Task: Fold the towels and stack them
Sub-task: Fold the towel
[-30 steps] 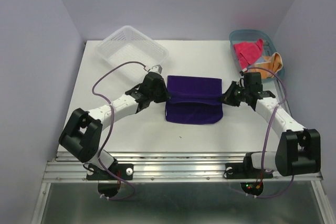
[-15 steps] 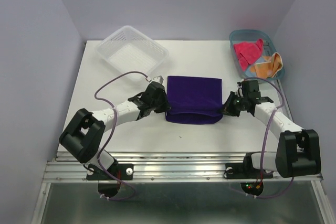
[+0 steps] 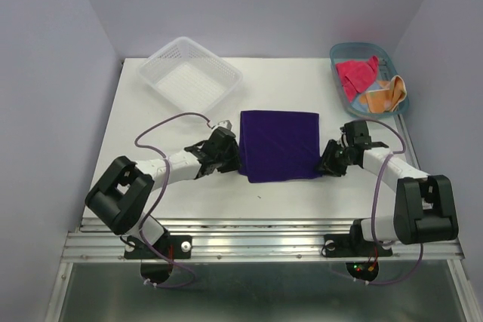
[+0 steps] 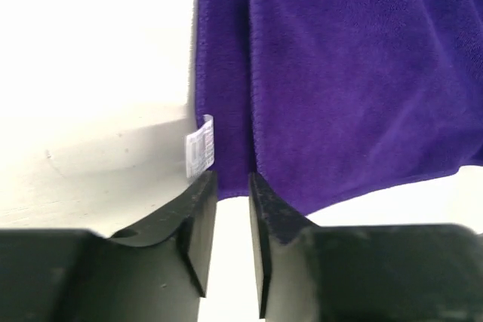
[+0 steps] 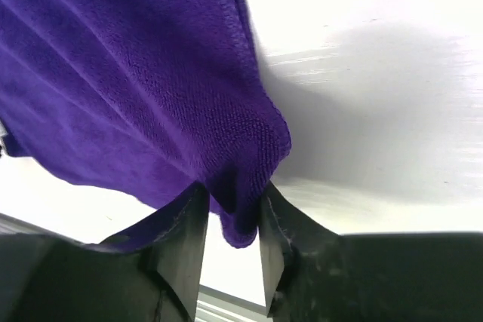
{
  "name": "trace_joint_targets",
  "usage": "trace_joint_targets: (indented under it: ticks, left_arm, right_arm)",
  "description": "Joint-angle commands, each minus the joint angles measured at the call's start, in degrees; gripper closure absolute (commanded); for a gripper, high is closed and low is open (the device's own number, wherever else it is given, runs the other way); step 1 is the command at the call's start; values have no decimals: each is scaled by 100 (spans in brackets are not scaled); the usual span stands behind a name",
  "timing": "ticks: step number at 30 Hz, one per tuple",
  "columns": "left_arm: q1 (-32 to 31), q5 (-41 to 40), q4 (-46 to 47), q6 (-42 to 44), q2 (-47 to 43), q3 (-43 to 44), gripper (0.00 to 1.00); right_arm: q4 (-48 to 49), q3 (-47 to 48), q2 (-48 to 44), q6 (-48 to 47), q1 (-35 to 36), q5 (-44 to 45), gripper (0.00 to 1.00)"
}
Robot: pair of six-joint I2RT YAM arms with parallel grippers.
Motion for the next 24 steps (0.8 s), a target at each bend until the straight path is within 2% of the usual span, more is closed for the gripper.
trace_joint_targets:
  ticks: [1, 3, 4, 5, 8, 10, 16, 24]
  left_arm:
    - [-18, -216, -171, 60, -365, -154, 61]
    - [-36, -260, -189, 68, -559, -216, 53]
    - [-45, -286, -189, 86, -734, -216, 52]
    - [-45, -312, -189, 103, -796, -199, 46]
    - [-45, -436, -189, 235, -832, 3, 40]
    - [-45, -235, -189, 305, -692, 153, 40]
    - [-387, -111, -171, 157, -429, 48, 40]
    - [-792, -233, -189, -72, 196, 293, 42]
  right_arm:
    - [32, -157, -63, -186, -34, 130, 57]
    - [-73, -148, -256, -238, -34, 201, 50]
    - [-100, -140, -318, -247, -34, 218, 41]
    - [-178, -122, -405, -247, -43, 262, 37]
    - [-301, -43, -669, -265, -43, 254, 30]
    - [-389, -8, -792, -317, -34, 289, 22]
    - [-557, 1, -1109, -274, -34, 746, 21]
    - [-223, -227, -1013, -274, -34, 351, 23]
